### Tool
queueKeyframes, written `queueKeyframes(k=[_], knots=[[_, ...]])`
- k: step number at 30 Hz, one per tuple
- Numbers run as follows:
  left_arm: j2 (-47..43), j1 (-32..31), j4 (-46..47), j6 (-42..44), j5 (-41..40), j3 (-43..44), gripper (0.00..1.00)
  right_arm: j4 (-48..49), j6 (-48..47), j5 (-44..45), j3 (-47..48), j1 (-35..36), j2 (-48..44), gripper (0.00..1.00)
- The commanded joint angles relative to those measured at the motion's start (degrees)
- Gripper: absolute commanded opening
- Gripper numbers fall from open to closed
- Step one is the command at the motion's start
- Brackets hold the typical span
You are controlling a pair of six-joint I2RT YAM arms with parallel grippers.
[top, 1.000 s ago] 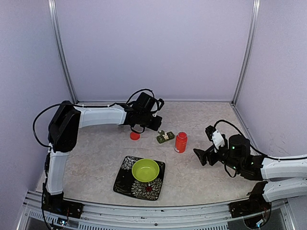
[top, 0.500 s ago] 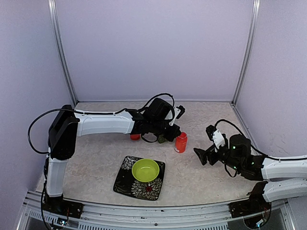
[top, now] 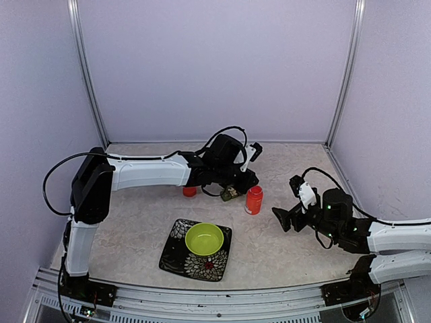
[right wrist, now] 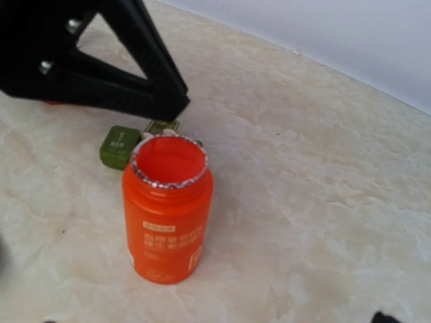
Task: Sort the pills into containers
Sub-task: Place the pill in the pill bottle, then pick up the pill container from the center of the board.
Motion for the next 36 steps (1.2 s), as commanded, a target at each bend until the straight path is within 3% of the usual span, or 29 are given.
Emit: queueKeyframes(k=[1, 8, 14, 21, 36], knots=[[2.17, -0.10, 0.80, 0.59, -0.13, 2.23, 0.21, 1.33, 0.72, 0.12, -0.60, -0.26, -0.91, 1.00], [1.25, 0.05, 0.96, 0.59, -0.75, 1.53, 0.26, 1.40, 0.71, 0.07, -0.45, -0.26, -0.52, 1.00], [-4.91, 3.48, 3.78, -2.03, -2.65, -6.37, 0.30, 1.39, 0.71, 0.05, -0.52, -0.24, -0.69, 1.00], [-5.40, 7.27, 3.50, -1.84, -2.91, -11.98, 0.31, 1.68, 0.54, -0.21, -0.33, -0.25, 0.21, 1.00], [4.39, 7.80, 0.09, 1.89, -2.22, -4.22, 0.34, 1.85, 0.63, -0.38, -0.07, -0.25, 1.40, 1.00]])
